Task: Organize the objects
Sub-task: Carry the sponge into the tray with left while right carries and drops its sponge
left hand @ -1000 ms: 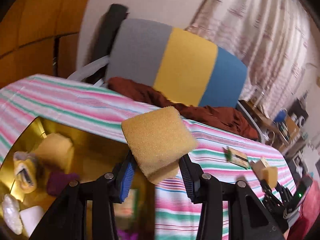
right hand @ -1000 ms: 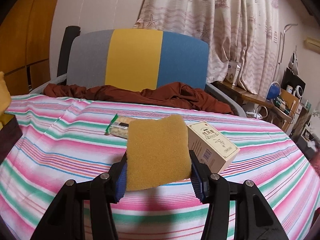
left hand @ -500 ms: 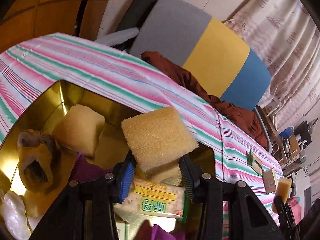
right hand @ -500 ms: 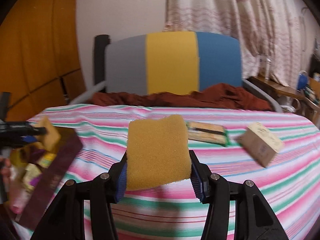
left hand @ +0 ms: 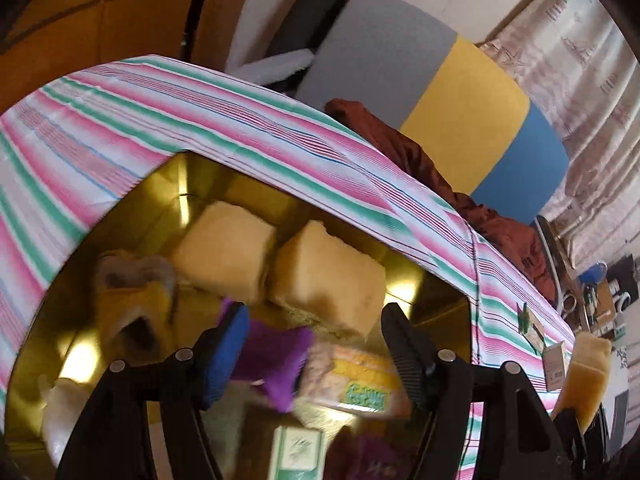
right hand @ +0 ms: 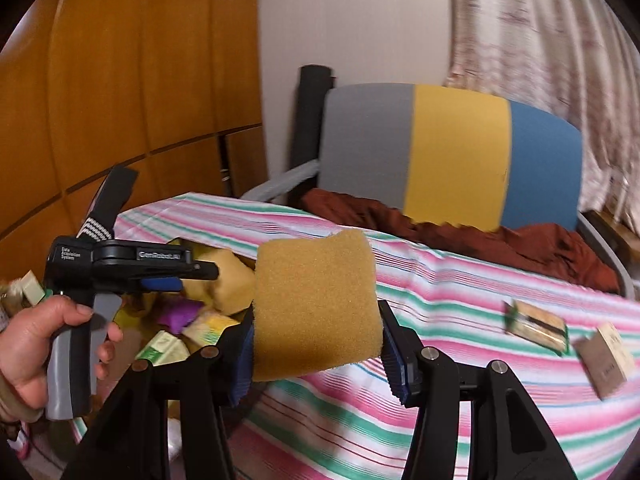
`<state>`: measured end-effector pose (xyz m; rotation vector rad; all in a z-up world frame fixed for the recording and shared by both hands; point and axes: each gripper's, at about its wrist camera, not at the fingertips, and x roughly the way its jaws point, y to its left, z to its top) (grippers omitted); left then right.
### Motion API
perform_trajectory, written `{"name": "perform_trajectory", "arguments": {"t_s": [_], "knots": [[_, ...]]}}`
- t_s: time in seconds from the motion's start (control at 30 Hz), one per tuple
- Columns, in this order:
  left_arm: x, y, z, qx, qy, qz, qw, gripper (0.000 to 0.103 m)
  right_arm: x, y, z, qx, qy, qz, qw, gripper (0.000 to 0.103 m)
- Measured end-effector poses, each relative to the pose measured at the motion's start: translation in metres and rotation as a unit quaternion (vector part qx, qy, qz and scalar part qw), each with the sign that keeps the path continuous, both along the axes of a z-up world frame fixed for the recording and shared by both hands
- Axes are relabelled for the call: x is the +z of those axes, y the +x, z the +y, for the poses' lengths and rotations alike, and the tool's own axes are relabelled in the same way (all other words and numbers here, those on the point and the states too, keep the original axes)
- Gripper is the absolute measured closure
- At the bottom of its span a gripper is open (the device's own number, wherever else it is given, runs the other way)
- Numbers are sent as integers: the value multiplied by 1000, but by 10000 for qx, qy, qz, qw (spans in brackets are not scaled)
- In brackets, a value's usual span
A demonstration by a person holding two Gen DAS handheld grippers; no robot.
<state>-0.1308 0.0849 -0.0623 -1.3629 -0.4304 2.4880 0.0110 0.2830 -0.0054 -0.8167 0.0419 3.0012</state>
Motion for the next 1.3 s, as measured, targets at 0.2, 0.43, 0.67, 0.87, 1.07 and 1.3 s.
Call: {"name": "perform_trajectory", "arguments": {"t_s": [0.2,0.43,0.67,0.87,1.07,1.3], "knots": [[10,40,-29,356,237,379,9984,33,-4,-19,-31,349,165,-166,9991,49],[14,79,-51,564,271,599,9962,33,-15,-59,-47,499,257,-618,9965,49],[6,93,-66,568,308,494,9967,33,-34,-97,-58,432,428,-1011,9930,48],[5,103,-64,521,289,537,9968,33,-47,-119,-58,194,532,-1321,9896,30],[11,107,-52,397,232,698,9965,33,-35,-101,-44,-37,338,-1013,9943,26],[17,118,-18,-44,149,762,9970,33,-11,-41,-2,-185,195,-564,9980,14]]}}
